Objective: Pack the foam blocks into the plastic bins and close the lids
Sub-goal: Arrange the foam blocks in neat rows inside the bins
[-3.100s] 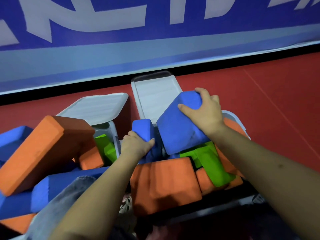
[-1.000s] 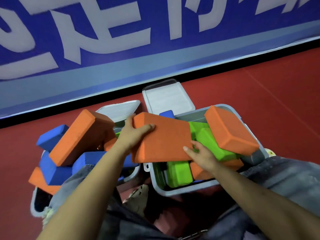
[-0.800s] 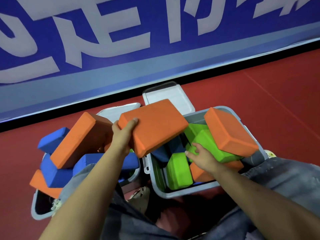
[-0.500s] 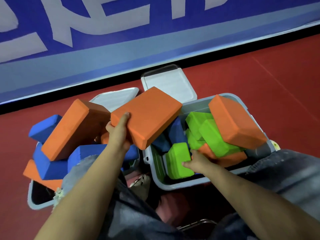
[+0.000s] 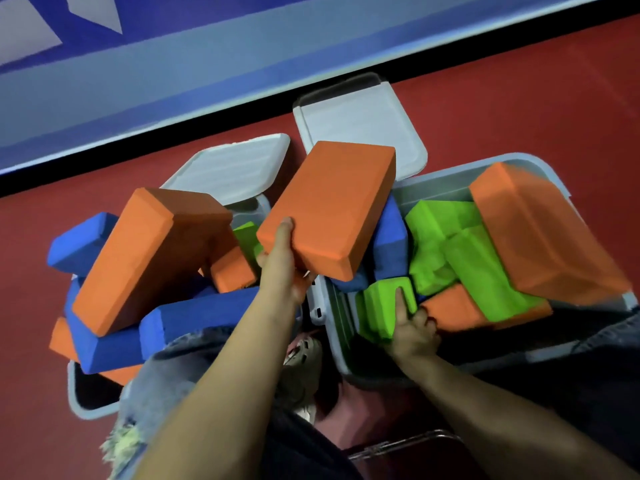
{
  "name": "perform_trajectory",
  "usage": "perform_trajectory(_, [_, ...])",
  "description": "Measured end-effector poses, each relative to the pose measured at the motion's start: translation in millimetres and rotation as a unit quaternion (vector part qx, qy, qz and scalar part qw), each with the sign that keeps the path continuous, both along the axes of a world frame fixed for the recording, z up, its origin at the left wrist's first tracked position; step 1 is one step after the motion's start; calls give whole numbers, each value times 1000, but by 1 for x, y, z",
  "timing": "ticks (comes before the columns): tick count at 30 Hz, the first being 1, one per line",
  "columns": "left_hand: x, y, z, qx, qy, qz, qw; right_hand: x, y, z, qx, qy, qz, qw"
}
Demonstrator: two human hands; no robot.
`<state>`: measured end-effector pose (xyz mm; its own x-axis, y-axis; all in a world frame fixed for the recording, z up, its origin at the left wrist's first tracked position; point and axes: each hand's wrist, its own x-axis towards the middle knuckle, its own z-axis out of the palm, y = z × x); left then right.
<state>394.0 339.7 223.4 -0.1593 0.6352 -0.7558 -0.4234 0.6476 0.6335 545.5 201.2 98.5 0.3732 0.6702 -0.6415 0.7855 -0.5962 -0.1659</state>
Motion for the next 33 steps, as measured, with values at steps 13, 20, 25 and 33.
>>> perform_trajectory(13, [1,-5,4,-27,-32,-9,999,-22,4,45,104,14,21,994])
perform_trajectory(20, [1,-9,13,-30,-59,5,998,-8,-9,57,171,85,55,980])
perform_trajectory(25, [-2,-12,15,-31,-56,10,998,-22,-7,45,104,72,29,992])
perform_trajectory(33, [-6,-9,4,-9,-49,15,999,-23,-14,34,67,191,88,975])
